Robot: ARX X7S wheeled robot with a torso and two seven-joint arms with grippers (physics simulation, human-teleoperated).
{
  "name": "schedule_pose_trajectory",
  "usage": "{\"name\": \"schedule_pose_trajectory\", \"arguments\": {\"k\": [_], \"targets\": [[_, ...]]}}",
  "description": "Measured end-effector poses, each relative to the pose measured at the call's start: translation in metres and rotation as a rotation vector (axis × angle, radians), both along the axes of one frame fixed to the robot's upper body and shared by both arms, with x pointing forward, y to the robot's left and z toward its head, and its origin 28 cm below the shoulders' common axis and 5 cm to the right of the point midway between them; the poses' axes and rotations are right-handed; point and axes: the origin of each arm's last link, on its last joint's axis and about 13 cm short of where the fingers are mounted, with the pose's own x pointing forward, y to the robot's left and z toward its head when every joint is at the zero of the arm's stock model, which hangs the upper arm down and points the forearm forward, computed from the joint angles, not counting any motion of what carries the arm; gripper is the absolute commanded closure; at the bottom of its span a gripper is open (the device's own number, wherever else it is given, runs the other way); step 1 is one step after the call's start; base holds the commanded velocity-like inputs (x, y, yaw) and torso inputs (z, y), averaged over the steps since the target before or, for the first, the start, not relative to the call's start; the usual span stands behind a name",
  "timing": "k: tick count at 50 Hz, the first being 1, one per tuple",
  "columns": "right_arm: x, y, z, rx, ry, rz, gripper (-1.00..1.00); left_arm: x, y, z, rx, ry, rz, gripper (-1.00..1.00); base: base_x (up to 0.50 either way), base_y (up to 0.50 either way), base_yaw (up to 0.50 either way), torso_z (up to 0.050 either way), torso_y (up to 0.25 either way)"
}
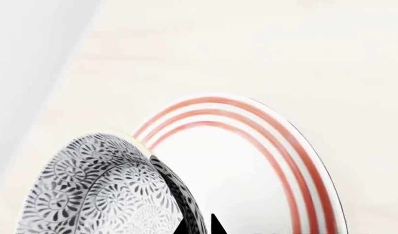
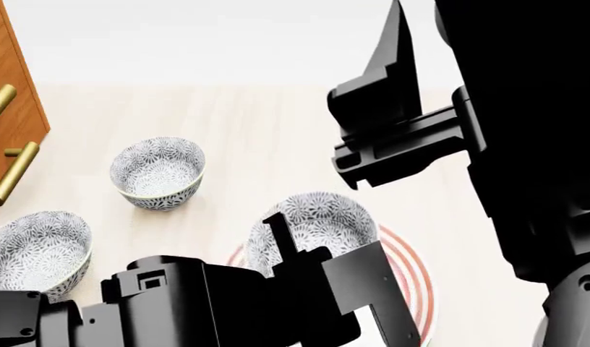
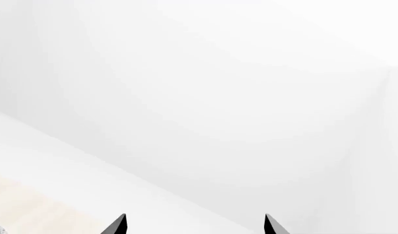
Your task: Put the bowl at the front on the plate.
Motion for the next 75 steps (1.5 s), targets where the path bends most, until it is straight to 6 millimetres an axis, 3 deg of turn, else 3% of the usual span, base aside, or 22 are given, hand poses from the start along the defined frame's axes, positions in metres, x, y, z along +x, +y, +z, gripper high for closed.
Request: {"name": "schedule_pose_trajectory", "arguments": {"k": [26,45,75], "targets": [[-0.005,-0.004,-0.006,0.013,0.001,-0.014,-1.0,0.001,0.002,-0.018,-0.023,-0.007,0.034,1.0,0.0,0.0,0.0,0.0,0.0],[0.002,-0.01,-0.009,0.029,0.011,-0.021,-1.0,0.006,0.004,-0.013,-0.03,-0.025,0.044,1.0,0.0,0.0,0.0,0.0,0.001],[-0.004,-0.015,-0.017,0.049,0.013,-0.041,-1.0,-0.008,-0.005,-0.013,-0.041,-0.028,-0.004,1.0,0.0,0.0,0.0,0.0,0.0]]}}
